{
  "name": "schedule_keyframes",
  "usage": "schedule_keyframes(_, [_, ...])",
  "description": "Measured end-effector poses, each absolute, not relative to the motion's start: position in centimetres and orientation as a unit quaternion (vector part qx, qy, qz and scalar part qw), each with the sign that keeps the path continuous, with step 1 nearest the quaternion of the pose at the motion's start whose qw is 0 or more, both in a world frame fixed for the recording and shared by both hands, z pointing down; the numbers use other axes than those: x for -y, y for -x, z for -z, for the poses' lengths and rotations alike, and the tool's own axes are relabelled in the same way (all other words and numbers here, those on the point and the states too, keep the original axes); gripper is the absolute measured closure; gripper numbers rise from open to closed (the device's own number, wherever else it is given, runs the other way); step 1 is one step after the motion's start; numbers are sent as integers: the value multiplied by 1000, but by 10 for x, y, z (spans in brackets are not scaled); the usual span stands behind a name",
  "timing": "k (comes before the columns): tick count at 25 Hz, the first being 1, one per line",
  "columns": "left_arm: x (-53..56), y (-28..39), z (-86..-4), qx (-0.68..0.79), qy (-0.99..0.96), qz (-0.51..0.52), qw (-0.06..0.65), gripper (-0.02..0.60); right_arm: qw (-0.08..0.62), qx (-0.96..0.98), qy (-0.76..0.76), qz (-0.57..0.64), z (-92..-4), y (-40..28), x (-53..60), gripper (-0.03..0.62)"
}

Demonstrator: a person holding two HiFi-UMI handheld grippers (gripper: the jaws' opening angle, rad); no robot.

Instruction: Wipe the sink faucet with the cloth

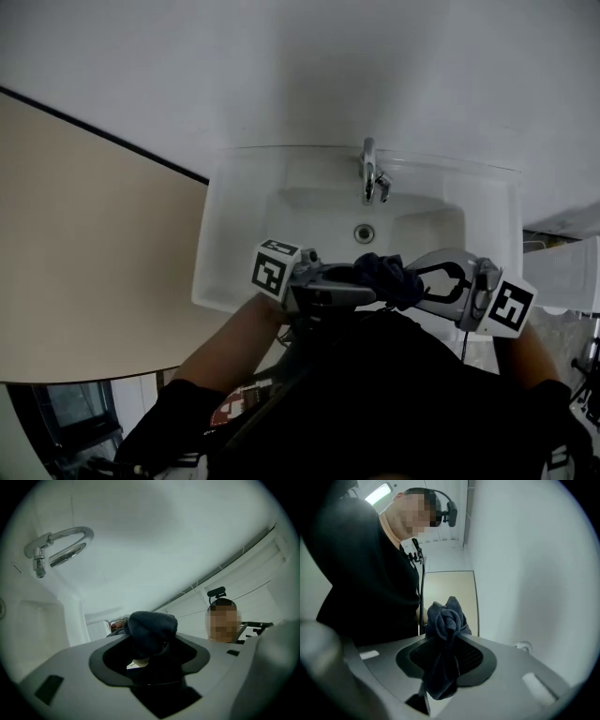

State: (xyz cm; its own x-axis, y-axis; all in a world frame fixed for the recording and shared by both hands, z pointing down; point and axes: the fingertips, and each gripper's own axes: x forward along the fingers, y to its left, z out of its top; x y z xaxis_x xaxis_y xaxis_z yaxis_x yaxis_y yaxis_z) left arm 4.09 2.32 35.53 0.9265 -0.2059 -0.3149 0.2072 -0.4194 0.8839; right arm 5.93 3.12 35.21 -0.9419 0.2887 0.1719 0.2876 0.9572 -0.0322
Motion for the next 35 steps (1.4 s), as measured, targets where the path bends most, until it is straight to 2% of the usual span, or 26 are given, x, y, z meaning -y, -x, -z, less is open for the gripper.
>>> schedule_keyframes(7, [-2,-76,-356,38,-820,166,546,346,91,980,168,53,-356,-70,-24,465])
schedule_keyframes(10, [-6,-82,-357,24,-820,139,555,374,112,975,157,113,-356,-62,-29,379])
schedule_keyframes(12, [-11,-83,-357,5,-815,132,564,377,110,971,154,147,-353,-55,-36,358])
schedule_keyframes(15, [-14,-76,-355,-11,-803,144,578,377,95,971,142,166,-346,-45,-41,365])
schedule_keyframes(17, [-13,-70,-351,-15,-794,164,585,377,91,975,140,150,-346,-43,-39,407])
schedule_keyframes(20, [-11,-60,-344,-15,-795,200,572,367,61,989,123,47,-345,-51,-30,461])
schedule_keyframes(23, [-11,-42,-342,11,-817,213,536,367,-25,994,93,-55,-329,-61,-6,468])
schedule_keyframes(25, [-11,-24,-343,40,-822,224,522,367,-47,993,64,-83,-330,-71,17,470])
schedule_keyframes(27, [-12,-2,-348,75,-820,236,516,367,-9,996,18,-85,-356,-83,47,470])
schedule_keyframes(31, [-22,33,-376,152,-807,230,522,367,152,983,-80,-71,-454,-98,121,468])
schedule_keyframes(35, [-44,53,-401,205,-785,222,541,367,297,950,-98,9,-541,-71,170,468])
